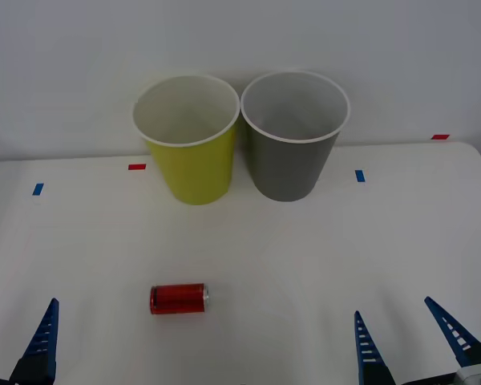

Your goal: Put cans in the gray bin and PET bottles in the light green bin.

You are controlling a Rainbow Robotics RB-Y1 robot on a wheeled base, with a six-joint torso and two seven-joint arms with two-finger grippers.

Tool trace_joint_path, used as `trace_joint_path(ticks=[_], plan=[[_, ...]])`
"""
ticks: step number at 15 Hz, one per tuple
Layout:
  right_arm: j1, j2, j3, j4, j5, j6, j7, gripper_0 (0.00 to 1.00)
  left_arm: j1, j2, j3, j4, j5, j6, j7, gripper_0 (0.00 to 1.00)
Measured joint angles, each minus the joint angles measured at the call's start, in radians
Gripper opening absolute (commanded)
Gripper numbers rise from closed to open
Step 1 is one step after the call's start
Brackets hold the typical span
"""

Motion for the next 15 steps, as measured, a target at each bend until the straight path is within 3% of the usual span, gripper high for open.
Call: trace_joint_path(ticks=[15], plan=[[0.0, 0.0, 0.0, 0.0, 0.0, 0.0, 0.0, 1.0, 0.0, 0.0, 0.0, 0.0, 0.0, 0.0, 0.0, 1.0]])
